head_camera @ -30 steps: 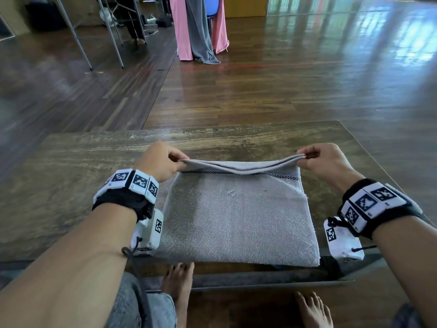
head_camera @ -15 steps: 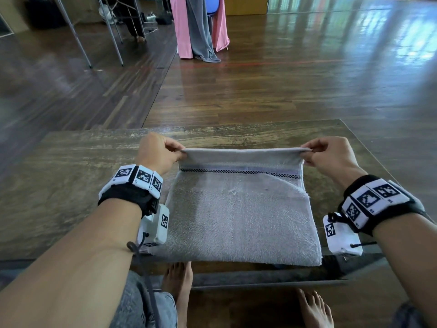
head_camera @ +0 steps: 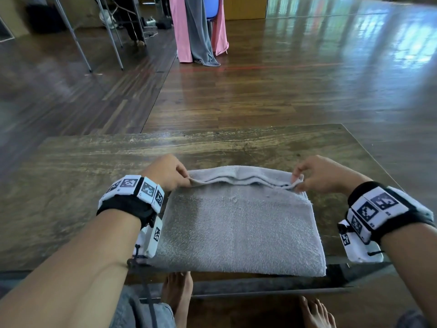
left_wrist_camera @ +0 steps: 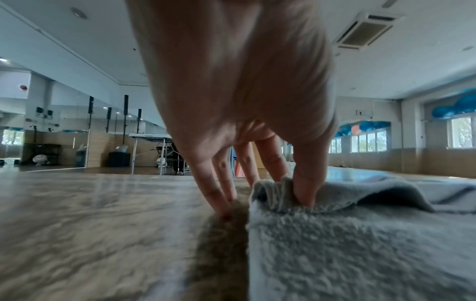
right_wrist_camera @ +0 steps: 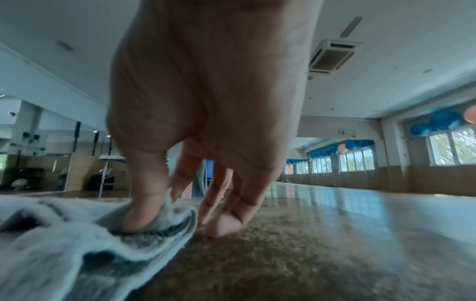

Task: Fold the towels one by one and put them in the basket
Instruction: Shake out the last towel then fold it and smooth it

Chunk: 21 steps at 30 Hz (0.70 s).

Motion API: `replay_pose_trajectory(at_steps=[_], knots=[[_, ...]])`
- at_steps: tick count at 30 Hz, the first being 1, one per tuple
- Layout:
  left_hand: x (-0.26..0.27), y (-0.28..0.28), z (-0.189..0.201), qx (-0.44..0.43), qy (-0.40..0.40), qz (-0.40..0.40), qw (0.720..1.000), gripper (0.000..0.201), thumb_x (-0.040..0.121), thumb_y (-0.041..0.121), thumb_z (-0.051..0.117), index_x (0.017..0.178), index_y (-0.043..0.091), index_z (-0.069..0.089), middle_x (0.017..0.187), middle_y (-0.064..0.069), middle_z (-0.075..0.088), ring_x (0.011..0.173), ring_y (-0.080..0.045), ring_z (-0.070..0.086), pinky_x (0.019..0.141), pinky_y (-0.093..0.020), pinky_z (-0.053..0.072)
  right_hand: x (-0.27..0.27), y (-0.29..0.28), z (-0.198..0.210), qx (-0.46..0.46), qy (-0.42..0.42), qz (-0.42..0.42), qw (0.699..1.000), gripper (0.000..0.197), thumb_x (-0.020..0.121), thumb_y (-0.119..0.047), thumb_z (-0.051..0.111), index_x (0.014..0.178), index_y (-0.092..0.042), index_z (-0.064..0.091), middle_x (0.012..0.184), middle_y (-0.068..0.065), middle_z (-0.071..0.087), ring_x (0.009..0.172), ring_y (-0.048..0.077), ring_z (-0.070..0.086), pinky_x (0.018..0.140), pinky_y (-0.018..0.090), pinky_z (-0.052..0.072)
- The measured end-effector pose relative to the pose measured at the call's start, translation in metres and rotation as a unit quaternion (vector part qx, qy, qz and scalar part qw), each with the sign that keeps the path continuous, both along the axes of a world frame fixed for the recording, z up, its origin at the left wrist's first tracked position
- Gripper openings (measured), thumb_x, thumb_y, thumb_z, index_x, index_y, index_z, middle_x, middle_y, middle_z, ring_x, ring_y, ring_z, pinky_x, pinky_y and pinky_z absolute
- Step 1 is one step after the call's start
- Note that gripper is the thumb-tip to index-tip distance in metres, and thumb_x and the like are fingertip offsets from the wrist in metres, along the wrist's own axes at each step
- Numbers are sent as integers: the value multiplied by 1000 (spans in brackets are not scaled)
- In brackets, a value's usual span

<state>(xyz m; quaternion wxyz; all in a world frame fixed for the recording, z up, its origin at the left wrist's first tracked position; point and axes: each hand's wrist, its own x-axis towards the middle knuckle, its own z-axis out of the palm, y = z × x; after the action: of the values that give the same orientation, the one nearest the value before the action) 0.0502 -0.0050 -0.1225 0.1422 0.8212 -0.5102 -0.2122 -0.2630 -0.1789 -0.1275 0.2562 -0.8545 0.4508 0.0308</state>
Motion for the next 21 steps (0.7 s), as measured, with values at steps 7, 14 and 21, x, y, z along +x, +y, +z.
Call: replay_pose_trajectory(at_steps=[7, 14, 21], knots=[[-3, -9, 16, -99, -11, 0, 995, 8, 79, 9, 78, 72, 13, 79, 73, -8, 74, 70, -26, 71, 74, -41, 60, 11, -7, 13, -75, -119, -80, 987, 20, 76, -17, 86, 67, -31, 75, 69, -8, 69, 64, 9, 61, 56, 22, 46], [-5, -20, 58, -523, -69, 36, 849, 15, 86, 4, 71, 100, -1, 76, 108, -11, 65, 88, -9, 63, 83, -10, 49, 26, -11, 56, -242, -550, -133, 788, 16, 82, -17, 80, 95, -26, 76, 100, -7, 70, 89, 2, 70, 80, 18, 57], [7, 5, 28, -395, -68, 22, 916, 12, 88, 5, 71, 99, 3, 76, 126, -5, 64, 100, -18, 65, 92, -27, 53, 3, -13, 19, -192, -426, -125, 875, 22, 85, -7, 79, 98, -23, 71, 118, 2, 70, 101, 13, 69, 87, 12, 52]])
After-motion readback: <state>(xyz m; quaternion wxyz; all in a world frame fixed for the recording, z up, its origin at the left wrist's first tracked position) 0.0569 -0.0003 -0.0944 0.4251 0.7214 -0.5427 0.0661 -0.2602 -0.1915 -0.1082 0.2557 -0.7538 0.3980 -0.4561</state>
